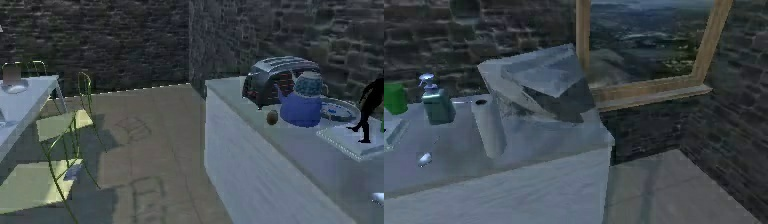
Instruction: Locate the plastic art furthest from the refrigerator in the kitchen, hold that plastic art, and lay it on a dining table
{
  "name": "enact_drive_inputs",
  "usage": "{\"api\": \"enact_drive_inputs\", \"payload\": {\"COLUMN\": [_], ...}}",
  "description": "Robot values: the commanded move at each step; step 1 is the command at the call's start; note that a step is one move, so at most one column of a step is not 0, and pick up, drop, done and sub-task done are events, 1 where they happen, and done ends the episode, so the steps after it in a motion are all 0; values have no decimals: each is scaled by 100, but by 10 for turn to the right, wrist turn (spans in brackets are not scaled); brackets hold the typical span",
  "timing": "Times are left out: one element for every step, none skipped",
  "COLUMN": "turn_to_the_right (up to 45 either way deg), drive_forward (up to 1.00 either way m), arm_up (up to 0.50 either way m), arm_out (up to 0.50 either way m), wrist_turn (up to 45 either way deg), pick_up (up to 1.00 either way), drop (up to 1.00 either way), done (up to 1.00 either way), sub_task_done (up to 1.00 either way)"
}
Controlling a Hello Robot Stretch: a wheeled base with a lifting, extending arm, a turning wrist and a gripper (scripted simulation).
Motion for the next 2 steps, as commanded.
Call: {"api": "enact_drive_inputs", "payload": {"turn_to_the_right": [300, 0], "drive_forward": [0, 35], "arm_up": [0, 0], "arm_out": [0, 0], "wrist_turn": [0, 0], "pick_up": [0, 0], "drop": [0, 0], "done": [0, 0], "sub_task_done": [0, 0]}}
